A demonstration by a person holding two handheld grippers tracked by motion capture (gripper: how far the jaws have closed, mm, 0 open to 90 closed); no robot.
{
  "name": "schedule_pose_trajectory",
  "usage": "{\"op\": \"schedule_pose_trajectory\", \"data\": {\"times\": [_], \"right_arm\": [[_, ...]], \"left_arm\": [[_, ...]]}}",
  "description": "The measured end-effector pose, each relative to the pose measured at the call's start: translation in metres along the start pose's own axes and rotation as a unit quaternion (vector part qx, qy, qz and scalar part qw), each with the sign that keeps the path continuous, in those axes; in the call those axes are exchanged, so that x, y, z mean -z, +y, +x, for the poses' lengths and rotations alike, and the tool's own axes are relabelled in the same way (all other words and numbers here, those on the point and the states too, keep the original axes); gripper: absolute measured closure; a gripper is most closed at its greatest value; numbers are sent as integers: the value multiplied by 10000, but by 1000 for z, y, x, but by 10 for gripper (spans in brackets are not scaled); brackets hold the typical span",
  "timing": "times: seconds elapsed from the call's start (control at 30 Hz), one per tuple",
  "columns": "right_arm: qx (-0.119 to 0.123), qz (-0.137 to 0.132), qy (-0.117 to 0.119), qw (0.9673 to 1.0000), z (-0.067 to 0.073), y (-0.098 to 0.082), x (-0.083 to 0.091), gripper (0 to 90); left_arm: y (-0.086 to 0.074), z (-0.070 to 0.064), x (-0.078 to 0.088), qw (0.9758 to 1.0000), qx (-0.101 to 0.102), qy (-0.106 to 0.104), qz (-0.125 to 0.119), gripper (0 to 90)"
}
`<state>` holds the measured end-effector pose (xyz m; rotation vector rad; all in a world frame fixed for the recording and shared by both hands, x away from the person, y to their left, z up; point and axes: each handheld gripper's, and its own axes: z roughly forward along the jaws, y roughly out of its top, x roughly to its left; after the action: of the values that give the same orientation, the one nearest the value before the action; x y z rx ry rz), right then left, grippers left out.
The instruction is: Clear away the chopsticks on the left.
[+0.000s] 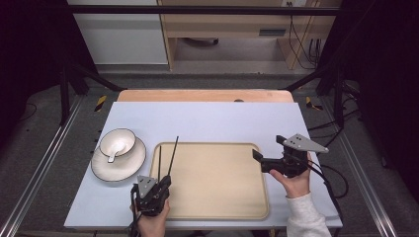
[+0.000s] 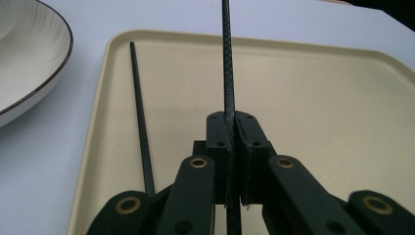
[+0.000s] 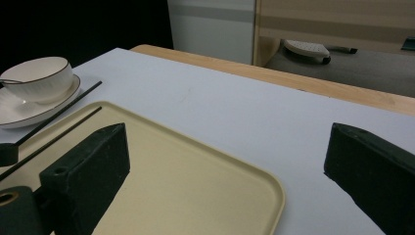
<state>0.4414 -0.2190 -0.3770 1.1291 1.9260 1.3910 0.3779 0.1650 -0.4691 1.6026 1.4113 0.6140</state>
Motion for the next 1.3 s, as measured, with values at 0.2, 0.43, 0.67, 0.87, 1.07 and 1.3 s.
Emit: {"op": "schedule_pose_trajectory", "data": {"times": [0.2, 0.43, 0.67, 0.87, 1.07, 1.3], "right_arm": [[8, 23, 3, 10000, 0, -1, -2, 33], [23, 54, -9, 10000, 1, -1, -3, 32], [17, 64, -19, 10000, 1, -2, -3, 32], [17, 67, -23, 10000, 1, -2, -3, 32], [21, 70, -24, 10000, 1, -2, -4, 32], [17, 71, -25, 10000, 1, -1, -3, 32]], "left_arm": [[-5, -1, -3, 9999, -42, 72, 103, 850], [-10, 1, -7, 9995, -14, 103, 284, 850], [-14, 1, -12, 9989, -4, 129, 443, 849], [-15, 2, -15, 9984, -5, 166, 533, 849], [-13, 2, -15, 9982, -41, 185, 575, 847], [-13, 2, -15, 9982, -66, 130, 577, 816]]}}
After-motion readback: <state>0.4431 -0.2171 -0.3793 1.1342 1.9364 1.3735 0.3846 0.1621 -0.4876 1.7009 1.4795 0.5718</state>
